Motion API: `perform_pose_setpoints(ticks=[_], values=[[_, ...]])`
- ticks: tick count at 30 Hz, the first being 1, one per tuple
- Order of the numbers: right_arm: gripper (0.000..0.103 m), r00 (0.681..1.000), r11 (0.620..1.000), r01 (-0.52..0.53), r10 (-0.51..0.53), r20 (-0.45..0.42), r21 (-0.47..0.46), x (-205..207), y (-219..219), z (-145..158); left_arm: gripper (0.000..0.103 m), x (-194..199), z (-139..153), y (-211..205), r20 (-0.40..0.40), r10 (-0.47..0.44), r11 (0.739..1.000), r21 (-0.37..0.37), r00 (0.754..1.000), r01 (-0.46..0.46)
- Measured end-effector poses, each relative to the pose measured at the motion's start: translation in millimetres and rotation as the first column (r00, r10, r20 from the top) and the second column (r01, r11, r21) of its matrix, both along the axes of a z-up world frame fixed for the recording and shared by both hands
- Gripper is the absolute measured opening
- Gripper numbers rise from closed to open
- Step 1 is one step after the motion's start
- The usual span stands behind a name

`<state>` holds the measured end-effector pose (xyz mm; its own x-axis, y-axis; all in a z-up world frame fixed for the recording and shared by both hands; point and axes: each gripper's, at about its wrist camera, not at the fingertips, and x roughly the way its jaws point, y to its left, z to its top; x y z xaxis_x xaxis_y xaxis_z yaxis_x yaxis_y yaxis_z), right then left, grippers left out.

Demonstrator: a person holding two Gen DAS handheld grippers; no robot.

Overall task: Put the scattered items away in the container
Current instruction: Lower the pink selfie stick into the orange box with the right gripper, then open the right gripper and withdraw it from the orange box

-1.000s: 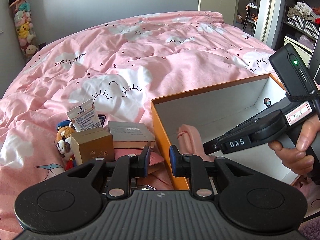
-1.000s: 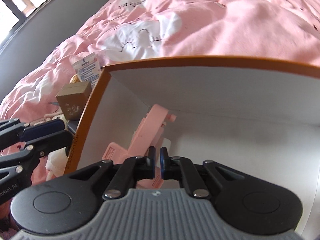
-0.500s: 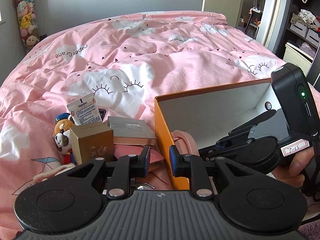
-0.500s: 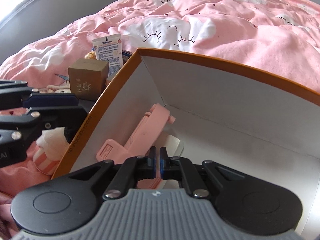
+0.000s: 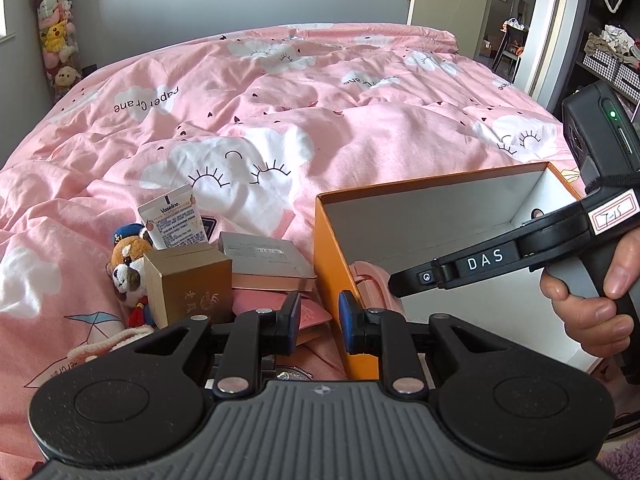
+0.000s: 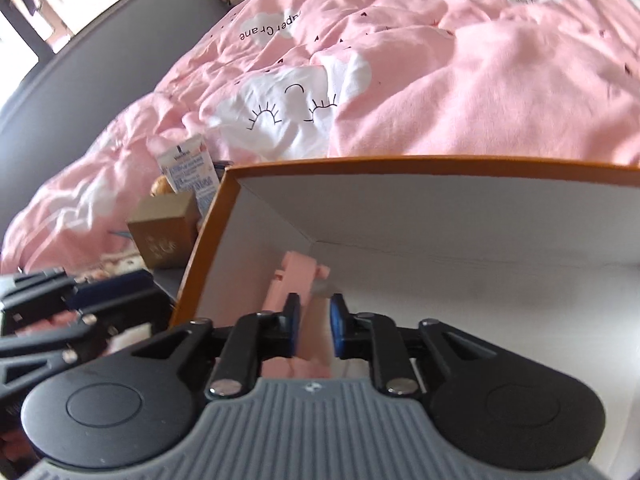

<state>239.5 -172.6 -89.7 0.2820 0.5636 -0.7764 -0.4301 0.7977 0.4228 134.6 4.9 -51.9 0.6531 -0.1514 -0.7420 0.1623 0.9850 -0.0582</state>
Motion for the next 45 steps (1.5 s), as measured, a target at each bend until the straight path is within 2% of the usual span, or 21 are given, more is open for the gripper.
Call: perform_pose_setpoints(ticks=[15, 18, 26, 31, 36, 41, 45], values=[[0.021, 0.998, 0.996, -0.054, 0.056, -0.034, 0.064, 4.5, 10.6, -9.7, 0.024, 4.1, -2.7, -0.9, -0.021, 0.000, 1.000, -0.001, 1.000, 0.000], [0.021, 0.996, 0.995, -0.034, 0.040, -0.074, 0.092, 7.8, 5.5, -13.5, 0.024, 4.8, -3.1, -0.4, -0.026, 0.004, 1.000, -0.002, 1.000, -0.004], [0.024, 0.998, 0.995, -0.016, 0.022, -0.056, 0.098, -4.4, -3.9, -2.6, 0.024, 2.9, -3.2, 0.4, -0.030, 0.003, 1.000, -0.010, 1.000, -0.003], [0.024, 0.998, 0.999, 0.013, -0.011, -0.068, 0.030, -25.4, -14.4, 0.7, 0.024, -2.7, -4.4, 0.4, -0.039, 0.005, 1.000, -0.015, 0.999, -0.006], [0.022, 0.997, 0.995, -0.001, -0.007, -0.076, -0.102, -51.1, -9.7, -9.3, 0.024, -10.2, -9.1, 0.9, -0.065, 0.017, 1.000, 0.005, 0.998, -0.017], [0.022, 0.998, 0.987, -0.026, 0.018, -0.059, -0.156, -59.5, 6.1, -15.4, 0.024, -18.0, -10.5, 2.6, -0.081, 0.036, 0.999, 0.024, 0.996, -0.034], [0.022, 0.997, 0.985, -0.044, 0.032, -0.073, -0.165, -64.2, 11.2, -20.2, 0.024, -24.9, -8.3, 8.6, -0.085, 0.053, 0.998, 0.028, 0.995, -0.050]])
